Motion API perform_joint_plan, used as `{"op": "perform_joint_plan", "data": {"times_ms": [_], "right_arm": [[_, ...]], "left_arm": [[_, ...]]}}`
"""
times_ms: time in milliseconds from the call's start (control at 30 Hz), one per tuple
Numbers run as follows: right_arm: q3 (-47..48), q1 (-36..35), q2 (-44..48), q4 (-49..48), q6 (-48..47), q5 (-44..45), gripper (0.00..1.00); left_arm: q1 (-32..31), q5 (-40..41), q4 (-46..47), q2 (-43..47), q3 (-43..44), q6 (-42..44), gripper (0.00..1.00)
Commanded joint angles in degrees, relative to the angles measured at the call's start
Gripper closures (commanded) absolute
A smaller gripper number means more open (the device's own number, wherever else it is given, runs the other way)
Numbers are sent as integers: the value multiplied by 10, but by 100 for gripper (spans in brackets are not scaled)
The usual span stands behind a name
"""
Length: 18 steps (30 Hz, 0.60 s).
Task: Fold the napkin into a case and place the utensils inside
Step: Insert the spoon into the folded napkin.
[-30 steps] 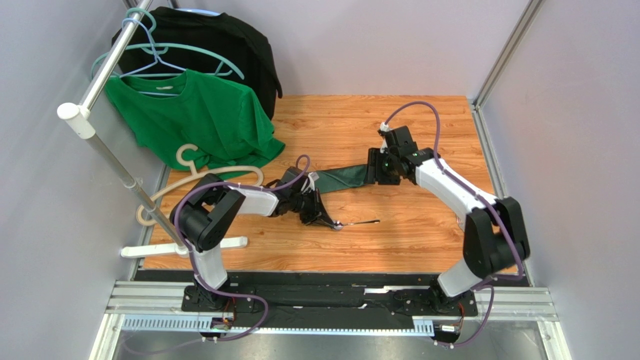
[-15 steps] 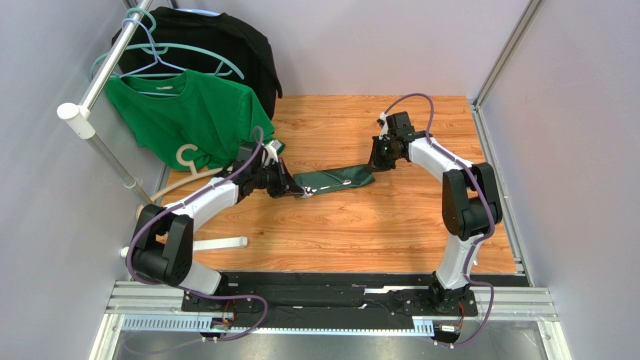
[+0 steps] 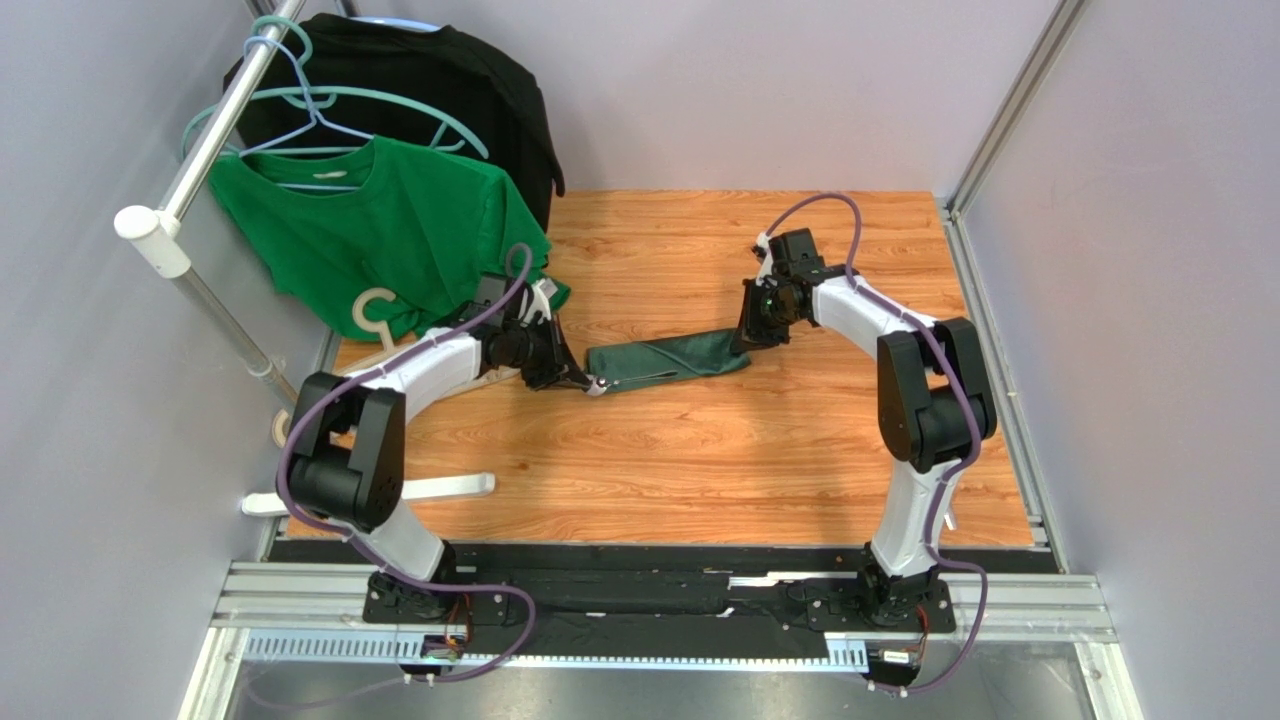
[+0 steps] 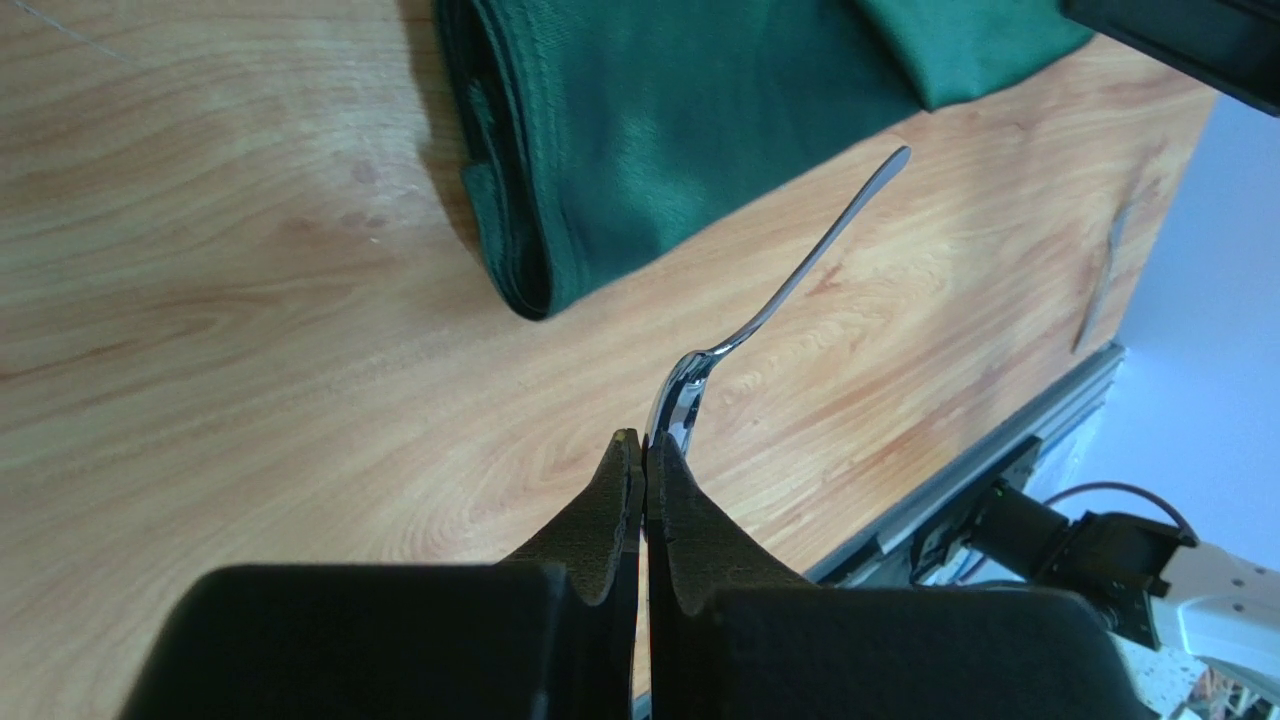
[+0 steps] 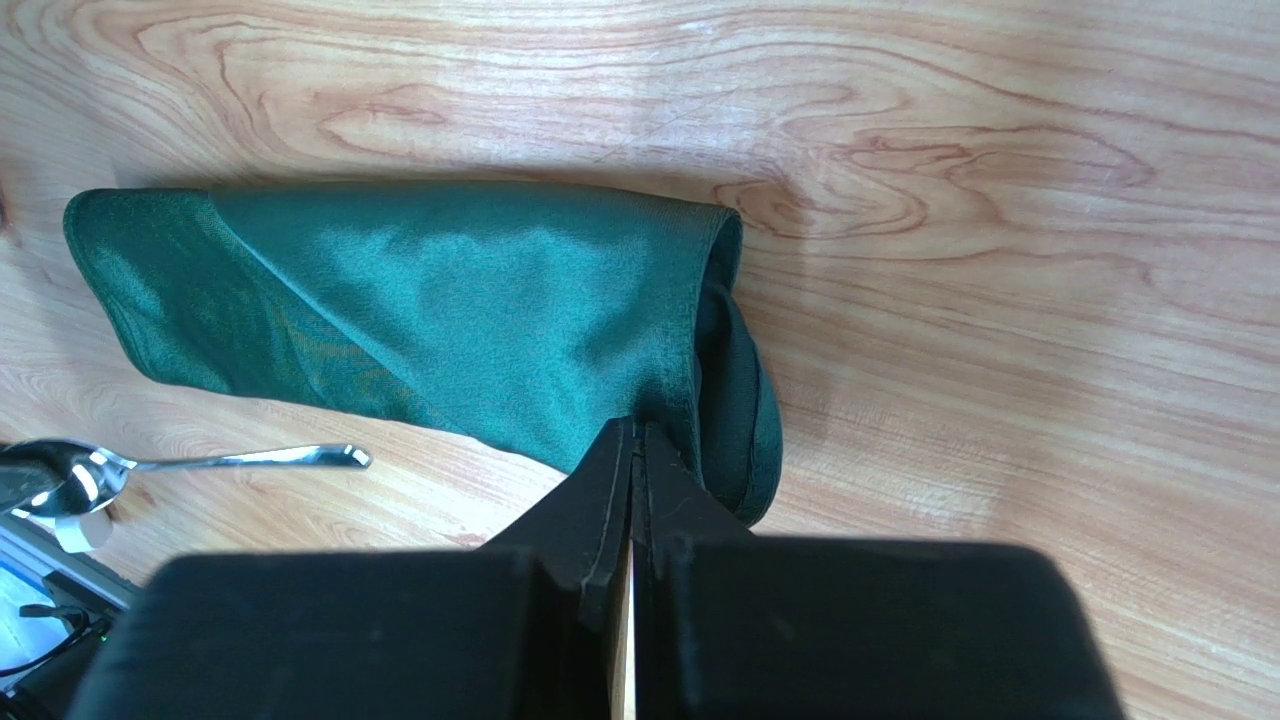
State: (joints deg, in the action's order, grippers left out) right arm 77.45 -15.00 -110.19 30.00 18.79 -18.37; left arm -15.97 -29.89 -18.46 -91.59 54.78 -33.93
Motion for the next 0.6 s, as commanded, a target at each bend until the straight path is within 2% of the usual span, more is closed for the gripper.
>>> {"op": "perform_joint_plan", "data": {"times_ms": [0, 167, 267, 567], "right_arm": [[10, 6, -9, -20, -2, -5, 100], [11, 7, -15, -23, -4, -7, 100], [12, 10, -19, -24, -3, -12, 100], [15, 10, -21, -24, -4, -13, 100]], "left_arm": [[6, 21, 10, -27, 30, 21, 100], [6, 43, 28, -37, 36, 9, 100], [9, 58, 4, -49, 61, 20, 100], [16, 56, -1, -87, 96, 16, 100]]}}
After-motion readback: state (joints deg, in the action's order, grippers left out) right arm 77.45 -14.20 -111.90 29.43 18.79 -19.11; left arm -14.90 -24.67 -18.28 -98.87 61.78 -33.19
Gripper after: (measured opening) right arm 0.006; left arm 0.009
